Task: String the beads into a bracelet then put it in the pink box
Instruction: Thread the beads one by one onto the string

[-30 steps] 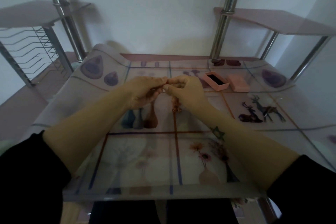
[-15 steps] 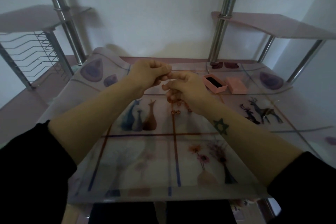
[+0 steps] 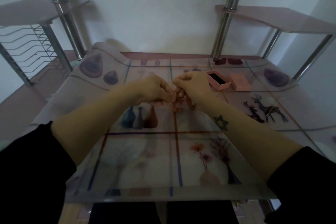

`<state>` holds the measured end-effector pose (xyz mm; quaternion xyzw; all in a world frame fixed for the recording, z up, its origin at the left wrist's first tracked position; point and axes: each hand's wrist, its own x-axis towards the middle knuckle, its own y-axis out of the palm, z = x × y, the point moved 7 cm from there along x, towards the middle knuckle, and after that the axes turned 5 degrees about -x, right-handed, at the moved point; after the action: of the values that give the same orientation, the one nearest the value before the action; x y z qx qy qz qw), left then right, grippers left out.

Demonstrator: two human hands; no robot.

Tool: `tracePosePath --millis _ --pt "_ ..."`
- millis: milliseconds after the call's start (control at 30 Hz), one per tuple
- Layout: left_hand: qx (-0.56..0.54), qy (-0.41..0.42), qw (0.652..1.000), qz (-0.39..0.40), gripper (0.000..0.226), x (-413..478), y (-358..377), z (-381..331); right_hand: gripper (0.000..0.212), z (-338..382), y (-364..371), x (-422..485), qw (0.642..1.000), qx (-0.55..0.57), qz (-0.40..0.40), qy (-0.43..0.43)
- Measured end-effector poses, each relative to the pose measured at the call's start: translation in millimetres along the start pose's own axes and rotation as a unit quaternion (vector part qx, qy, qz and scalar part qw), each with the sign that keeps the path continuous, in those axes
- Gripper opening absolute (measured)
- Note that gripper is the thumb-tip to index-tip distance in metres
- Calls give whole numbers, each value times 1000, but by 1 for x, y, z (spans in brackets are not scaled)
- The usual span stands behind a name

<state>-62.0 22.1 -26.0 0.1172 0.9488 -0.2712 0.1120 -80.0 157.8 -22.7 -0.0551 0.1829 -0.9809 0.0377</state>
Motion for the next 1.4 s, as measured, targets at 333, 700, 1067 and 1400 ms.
tracePosePath --millis 333,700,1067,1400 --pt "87 32 995 36 16 -1 24 2 4 8 3 -9 1000 -12 11 -13" --pt "-115 -1 993 21 8 -3 0 16 5 9 3 -16 999 -12 3 -34" --pt "-472 -114 873 32 16 -2 -2 36 20 10 6 -17 992 -66 -17 -103" --pt "-512 -117 850 46 11 -1 -3 40 20 9 3 -19 961 -191 -102 -173"
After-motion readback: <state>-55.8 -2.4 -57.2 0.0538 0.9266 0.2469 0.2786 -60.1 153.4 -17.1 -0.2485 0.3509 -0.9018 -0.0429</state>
